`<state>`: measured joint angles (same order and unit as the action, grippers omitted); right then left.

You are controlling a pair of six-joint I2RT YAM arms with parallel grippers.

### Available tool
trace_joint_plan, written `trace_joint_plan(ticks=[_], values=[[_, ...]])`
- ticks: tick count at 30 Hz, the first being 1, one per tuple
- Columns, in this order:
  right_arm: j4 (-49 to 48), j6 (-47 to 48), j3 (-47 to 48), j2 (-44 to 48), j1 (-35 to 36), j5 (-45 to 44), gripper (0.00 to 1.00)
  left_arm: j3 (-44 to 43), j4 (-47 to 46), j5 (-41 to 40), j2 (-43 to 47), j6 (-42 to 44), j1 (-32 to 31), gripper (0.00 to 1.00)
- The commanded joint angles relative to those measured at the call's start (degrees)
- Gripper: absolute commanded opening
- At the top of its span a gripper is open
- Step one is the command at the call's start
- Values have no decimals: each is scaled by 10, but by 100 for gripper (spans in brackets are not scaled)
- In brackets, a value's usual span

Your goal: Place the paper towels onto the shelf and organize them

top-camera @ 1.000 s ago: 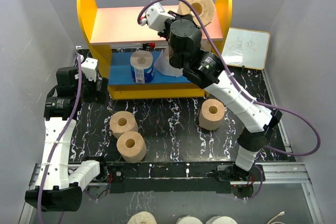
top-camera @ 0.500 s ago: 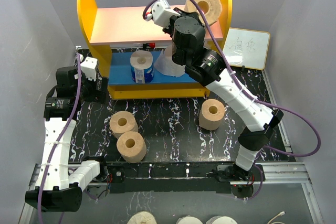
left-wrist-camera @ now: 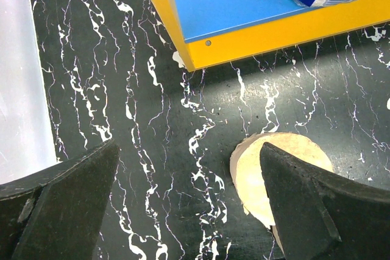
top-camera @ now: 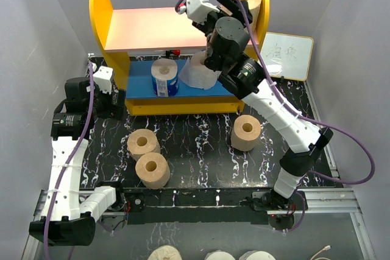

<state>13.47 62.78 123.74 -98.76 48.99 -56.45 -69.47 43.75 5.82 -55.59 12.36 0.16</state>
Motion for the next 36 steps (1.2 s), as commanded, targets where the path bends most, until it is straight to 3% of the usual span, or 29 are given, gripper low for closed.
trace_joint_plan(ticks=[1,4,7,9,12,16,19,22,30,32,36], values=[[-158,68,-14,40,21,-8,67,4,-1,9,9,-6,3,99],[-312,142,-57,59,106,-17,88,0,-3,-5,9,-7,2,99],[-323,143,-99,73,229,-63,85,-12,-9,-29,18,-5,2,99],[-236,98,-165,87,291,-122,80,-22,-10,-39,19,-2,3,99],[-73,-29,-300,102,330,-233,83,-27,-8,-44,17,2,3,99],[-79,-112,-498,149,338,-370,90,-19,-11,-39,19,2,2,99],[-321,-5,-622,209,337,-431,87,-11,-13,-30,16,0,2,99],[-433,39,-690,253,339,-437,83,-2,-16,-22,15,-3,3,99],[-514,62,-852,315,289,-436,82,11,-12,-14,10,-2,2,99],[-607,101,-898,347,265,-434,80,14,-10,-12,7,-3,3,99],[-700,144,-906,403,238,-429,77,19,-11,-2,-2,-8,3,99]])
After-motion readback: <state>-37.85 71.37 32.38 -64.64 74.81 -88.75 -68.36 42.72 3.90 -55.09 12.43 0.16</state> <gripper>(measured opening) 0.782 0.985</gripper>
